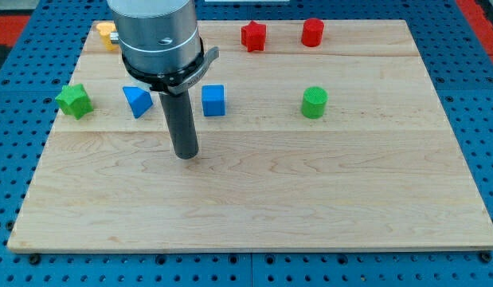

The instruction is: Place your arm below the green star

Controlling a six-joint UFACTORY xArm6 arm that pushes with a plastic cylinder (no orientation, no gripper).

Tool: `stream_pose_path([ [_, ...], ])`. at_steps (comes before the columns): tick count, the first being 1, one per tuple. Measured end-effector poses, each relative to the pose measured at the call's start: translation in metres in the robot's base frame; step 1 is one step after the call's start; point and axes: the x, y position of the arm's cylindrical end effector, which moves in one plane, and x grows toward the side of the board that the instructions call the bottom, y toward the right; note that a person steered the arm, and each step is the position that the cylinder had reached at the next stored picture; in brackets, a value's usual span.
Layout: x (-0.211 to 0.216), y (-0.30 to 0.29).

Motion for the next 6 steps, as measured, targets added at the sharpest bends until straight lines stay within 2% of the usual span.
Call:
stream_pose_path([
  [2,-0.024,0.023],
  [4,-0.022,-0.132],
  [5,-0.065,-0.166],
  [6,-0.056,-0.216],
])
